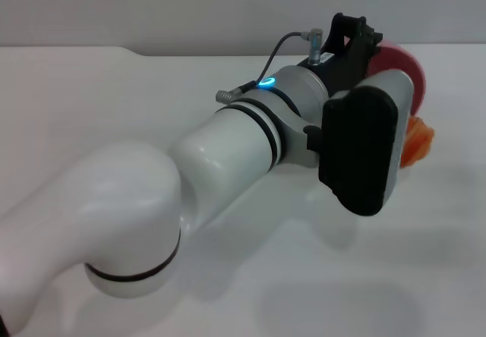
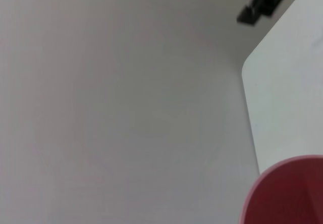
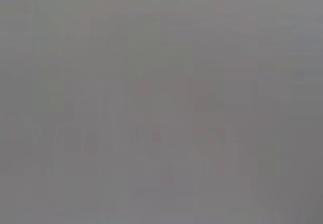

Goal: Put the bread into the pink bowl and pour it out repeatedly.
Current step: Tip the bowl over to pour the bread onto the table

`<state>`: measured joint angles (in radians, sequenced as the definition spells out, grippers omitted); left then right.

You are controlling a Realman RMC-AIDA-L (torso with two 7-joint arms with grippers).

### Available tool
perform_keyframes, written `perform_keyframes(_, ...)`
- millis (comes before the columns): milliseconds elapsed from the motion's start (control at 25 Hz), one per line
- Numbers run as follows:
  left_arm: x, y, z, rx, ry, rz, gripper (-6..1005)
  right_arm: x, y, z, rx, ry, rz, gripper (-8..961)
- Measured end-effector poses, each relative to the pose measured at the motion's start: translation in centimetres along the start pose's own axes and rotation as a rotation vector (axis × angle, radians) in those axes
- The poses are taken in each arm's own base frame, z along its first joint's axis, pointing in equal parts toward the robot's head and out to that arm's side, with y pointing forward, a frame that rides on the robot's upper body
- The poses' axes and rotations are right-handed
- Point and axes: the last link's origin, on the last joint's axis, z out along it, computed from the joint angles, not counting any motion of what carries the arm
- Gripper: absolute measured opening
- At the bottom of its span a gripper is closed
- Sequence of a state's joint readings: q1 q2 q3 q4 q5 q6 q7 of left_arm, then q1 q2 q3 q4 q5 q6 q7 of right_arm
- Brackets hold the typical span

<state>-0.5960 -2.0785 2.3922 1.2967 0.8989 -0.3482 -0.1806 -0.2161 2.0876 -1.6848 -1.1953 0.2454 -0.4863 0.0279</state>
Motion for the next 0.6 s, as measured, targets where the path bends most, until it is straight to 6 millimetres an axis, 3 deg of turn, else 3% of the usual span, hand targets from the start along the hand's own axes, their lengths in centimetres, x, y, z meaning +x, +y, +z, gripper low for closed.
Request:
perform_keyframes(200, 0.5, 0.4, -0.2, 0.011, 0.018, 0.097, 39, 0.1, -1.6, -0.5, 0.045, -0.001, -0.001, 804)
perform_keyframes(600, 0.9, 1.1, -0.3, 0.006, 0.032, 0.152, 39, 0.3, -1.3, -0.5, 0.033, 0.009, -0.007, 804)
